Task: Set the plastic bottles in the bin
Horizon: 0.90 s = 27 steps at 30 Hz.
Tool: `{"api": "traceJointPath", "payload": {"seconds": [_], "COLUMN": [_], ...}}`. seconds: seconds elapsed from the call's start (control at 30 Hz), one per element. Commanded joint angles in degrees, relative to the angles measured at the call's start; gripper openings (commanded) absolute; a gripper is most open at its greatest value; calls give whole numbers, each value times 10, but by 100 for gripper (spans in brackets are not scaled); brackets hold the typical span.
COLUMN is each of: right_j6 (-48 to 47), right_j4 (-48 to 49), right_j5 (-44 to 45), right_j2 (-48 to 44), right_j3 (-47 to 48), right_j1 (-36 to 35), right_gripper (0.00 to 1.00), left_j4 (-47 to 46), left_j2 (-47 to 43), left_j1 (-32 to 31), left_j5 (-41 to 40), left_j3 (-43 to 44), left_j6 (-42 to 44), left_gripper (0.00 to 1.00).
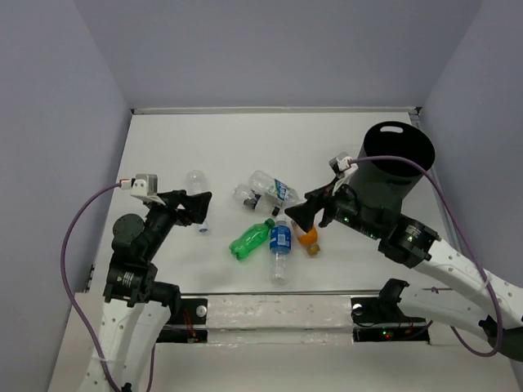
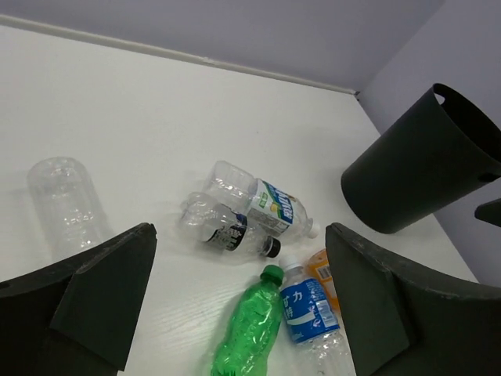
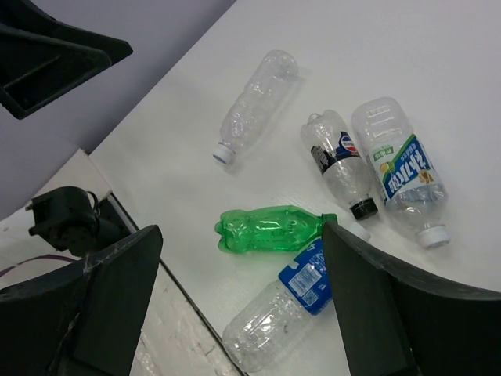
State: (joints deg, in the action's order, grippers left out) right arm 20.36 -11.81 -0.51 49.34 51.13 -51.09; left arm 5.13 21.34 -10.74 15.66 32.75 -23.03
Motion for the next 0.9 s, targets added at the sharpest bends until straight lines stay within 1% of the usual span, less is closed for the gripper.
{"api": "traceJointPath", "payload": {"seconds": [0.0,0.07,0.1,0.13,0.2,0.23,0.27,0.37,0.53,0.67,0.8,0.87], "right_j6": [-2,-2,-2,-2,-1,0,3,8,13,13,13,14], "right_j4": [-3,-1,-1,-1,7,7,8,10,22,46,71,79], "right_j5": [19,20,22,21,25,28,30,32,31,19,-18,-33], "right_j2": [-10,-19,-21,-26,-38,-43,-53,-70,-79,-76,-51,-36], "right_j3": [-12,-21,-25,-30,-48,-54,-67,-87,-112,-136,-144,-144], "right_j1": [-4,-4,-4,-4,-4,-4,-4,-4,-4,-4,-4,-4], "right_gripper": [88,88,88,88,88,88,88,88,88,88,88,88], "left_j4": [32,74,74,95,134,146,157,185,168,161,148,150], "left_j2": [35,72,86,99,146,163,198,260,338,425,492,526], "left_j1": [3,3,3,3,3,3,3,3,3,-3,-45,-71], "left_j5": [-51,-94,-105,-113,-146,-150,-179,-212,-244,-228,-243,-275], "left_j3": [41,70,78,86,112,121,136,159,166,184,195,198], "left_j6": [-2,-6,-9,-9,-11,-11,-16,-25,-13,-4,-17,-32], "left_gripper": [99,99,99,99,99,99,99,99,99,99,99,99]}}
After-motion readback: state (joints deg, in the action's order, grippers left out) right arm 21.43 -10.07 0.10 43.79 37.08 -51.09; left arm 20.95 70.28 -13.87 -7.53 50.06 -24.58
